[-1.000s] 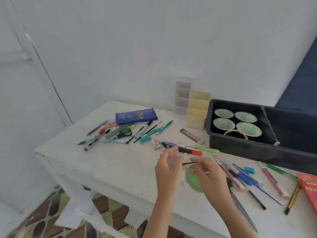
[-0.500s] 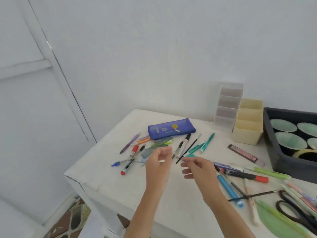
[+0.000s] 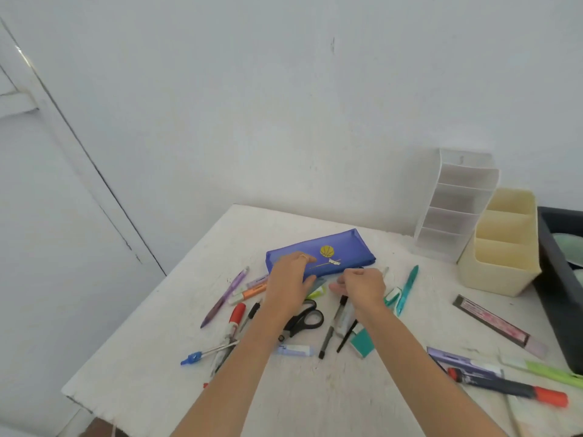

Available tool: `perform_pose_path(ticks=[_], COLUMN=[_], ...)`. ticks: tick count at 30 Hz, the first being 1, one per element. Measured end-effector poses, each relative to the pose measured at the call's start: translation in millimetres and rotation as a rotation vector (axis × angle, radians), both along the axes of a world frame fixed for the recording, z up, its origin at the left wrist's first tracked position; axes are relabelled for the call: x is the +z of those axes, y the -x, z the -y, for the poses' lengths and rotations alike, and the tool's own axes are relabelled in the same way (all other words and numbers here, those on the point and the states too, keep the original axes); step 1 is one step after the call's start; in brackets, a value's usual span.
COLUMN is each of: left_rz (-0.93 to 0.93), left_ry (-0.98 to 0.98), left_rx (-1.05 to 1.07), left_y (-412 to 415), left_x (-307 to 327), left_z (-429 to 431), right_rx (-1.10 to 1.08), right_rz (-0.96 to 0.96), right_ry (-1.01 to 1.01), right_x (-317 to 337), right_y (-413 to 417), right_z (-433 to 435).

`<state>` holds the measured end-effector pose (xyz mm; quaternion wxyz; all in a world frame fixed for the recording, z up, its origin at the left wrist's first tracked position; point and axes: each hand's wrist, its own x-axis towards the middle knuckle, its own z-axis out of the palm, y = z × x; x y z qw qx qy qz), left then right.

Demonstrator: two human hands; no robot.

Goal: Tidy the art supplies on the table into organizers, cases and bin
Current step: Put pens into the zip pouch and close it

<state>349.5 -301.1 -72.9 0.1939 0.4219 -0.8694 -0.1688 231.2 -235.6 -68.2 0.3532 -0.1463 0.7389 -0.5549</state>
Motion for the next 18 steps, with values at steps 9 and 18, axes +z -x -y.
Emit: perform_pose_path(ticks=[9, 18], left_rz=[0.061, -0.772], left_ry=[-0.024, -0.082], left_rx=[-0.008, 0.201], left_y=[18.0, 12.7], left_x=[-6.2, 56.5], left_z=[29.6, 12.9], right_rx=[0.047, 0.132], right_rz=[0.161, -0.207], right_ry=[0.053, 0.232], right_x=[-7.1, 24.9], right_y=[8.1, -29.0], right_z=[28.2, 45.8])
